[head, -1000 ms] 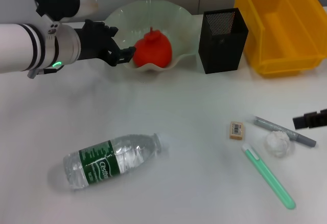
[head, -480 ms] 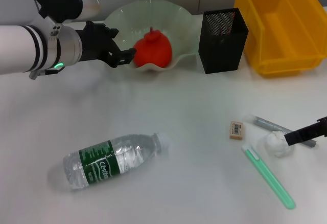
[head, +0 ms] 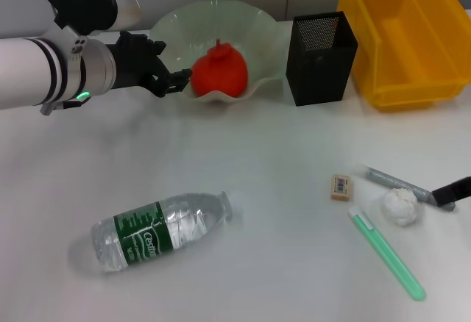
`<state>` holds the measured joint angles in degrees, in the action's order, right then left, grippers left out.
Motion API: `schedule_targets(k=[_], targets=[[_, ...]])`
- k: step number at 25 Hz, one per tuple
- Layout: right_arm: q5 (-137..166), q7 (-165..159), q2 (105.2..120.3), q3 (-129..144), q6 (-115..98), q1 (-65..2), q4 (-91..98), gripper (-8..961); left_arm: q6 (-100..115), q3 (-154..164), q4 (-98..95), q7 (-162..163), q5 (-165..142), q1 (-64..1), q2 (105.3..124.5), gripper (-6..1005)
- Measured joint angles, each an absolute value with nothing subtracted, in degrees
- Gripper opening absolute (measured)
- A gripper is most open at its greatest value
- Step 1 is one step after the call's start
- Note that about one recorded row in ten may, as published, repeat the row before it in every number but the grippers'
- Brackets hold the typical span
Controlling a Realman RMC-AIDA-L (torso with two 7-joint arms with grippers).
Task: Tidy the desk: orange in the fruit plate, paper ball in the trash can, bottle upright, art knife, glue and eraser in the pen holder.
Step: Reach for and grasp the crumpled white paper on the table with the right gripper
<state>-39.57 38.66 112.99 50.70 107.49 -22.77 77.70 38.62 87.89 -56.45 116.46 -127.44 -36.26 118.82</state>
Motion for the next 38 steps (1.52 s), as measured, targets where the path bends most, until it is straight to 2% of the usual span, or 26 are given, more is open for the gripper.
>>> schedule_targets(k=[4, 17, 20, 21, 26, 38], targets=[[-39.4, 40.3, 113.08, 50.4, 107.1, -24.2, 77.4, 508, 38.1, 87.9, -55.8, 116.3, -127.4, -36.5, 118.83, 617], [-38.3, 42.8, 113.94, 50.8, 104.2, -27.9, 71.2, 648, 37.5, 87.9, -56.1, 116.3, -127.3, -35.9, 118.75, 614], [-36.2, 43.6, 114.52, 50.9, 103.8, -28.8, 69.1, 677, 37.5, 87.9, -56.1, 116.3, -127.3, -35.9, 118.74, 613], [-34.2, 44.3, 115.16, 50.9, 103.6, -29.2, 68.7, 687, 37.5, 87.9, -56.0, 116.3, -127.3, -35.9, 118.74, 613], [-32.3, 45.1, 115.94, 51.3, 103.3, -29.5, 68.6, 684, 37.4, 87.9, -55.9, 116.3, -127.1, -35.9, 118.74, 612], [-30.4, 45.4, 115.77, 51.4, 101.6, -29.9, 67.8, 685, 37.3, 87.9, -55.8, 116.3, -127.0, -35.4, 118.74, 609]])
